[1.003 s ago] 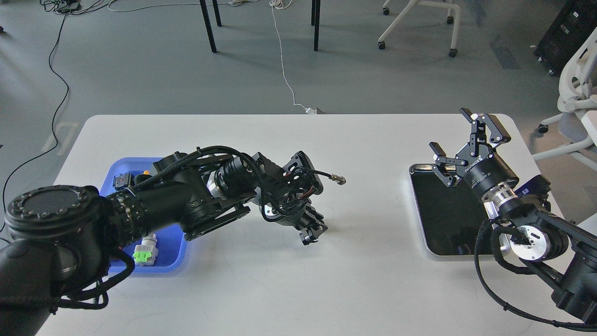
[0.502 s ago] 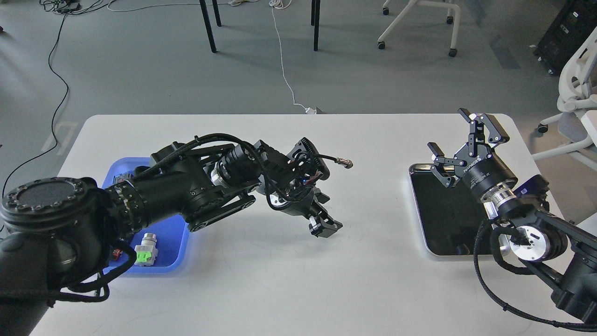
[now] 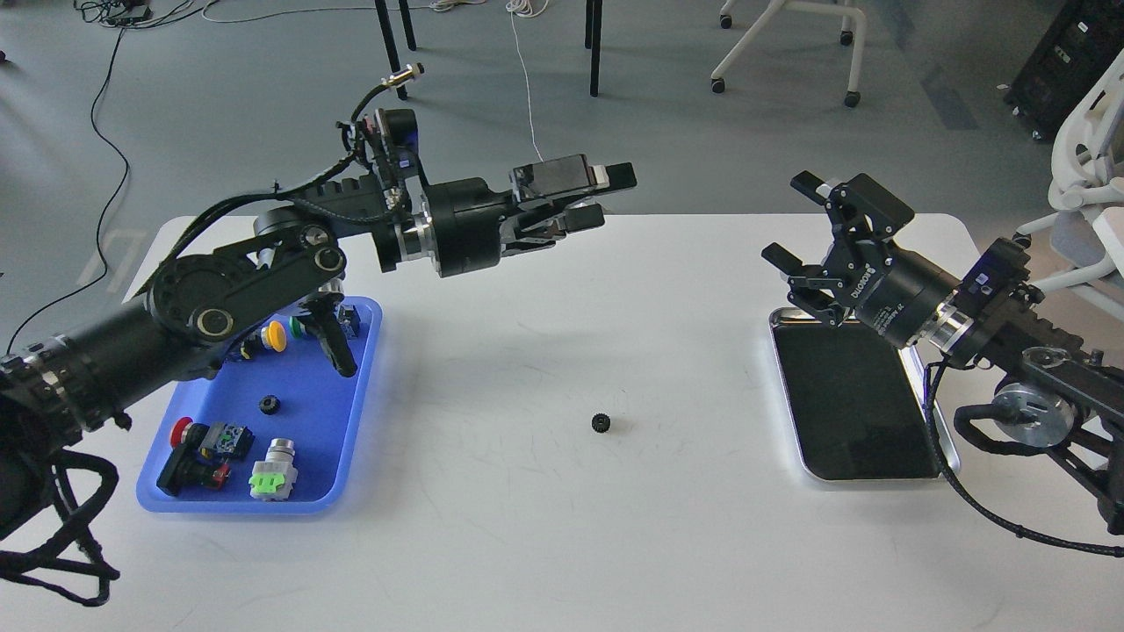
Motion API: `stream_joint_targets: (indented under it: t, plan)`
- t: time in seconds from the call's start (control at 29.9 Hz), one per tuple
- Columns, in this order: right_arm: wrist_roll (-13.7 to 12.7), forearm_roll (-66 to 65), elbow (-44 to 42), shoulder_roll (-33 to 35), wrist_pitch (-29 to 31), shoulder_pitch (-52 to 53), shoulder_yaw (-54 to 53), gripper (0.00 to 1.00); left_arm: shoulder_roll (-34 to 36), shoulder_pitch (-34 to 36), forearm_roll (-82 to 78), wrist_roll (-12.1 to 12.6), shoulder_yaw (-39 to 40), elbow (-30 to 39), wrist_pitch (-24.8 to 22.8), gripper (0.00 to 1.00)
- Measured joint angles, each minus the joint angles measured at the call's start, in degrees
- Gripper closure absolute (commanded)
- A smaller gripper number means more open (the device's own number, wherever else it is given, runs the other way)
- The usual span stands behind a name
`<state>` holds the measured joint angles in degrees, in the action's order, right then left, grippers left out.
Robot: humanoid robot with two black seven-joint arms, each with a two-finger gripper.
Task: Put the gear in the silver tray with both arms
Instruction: 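Release the gear on the table center and raise the left arm back, then reach the right gripper to the black gear on the table and grasp it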
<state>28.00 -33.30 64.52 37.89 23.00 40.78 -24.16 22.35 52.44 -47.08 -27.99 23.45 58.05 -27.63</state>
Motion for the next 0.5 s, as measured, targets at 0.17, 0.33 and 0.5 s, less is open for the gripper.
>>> stream_joint_targets:
  t: [0.17,0.33,0.5]
  plan:
    - [0.00,-13.21,2.50,1.27,-0.01,14.27,17.01,0.01,2.20,-14.74,3.53,0.00,15.63,3.26,2.95,0.02]
    - [0.00,-29.39,4.46,-0.57,-1.28,28.10,30.99,0.01,2.26,-25.59,6.30,0.00,27.28,3.88,3.60,0.02]
    - [0.01,-43.12,5.37,-6.68,-7.61,37.63,43.61,0.02,2.35,-30.47,10.57,0.00,31.67,4.04,3.48,0.02]
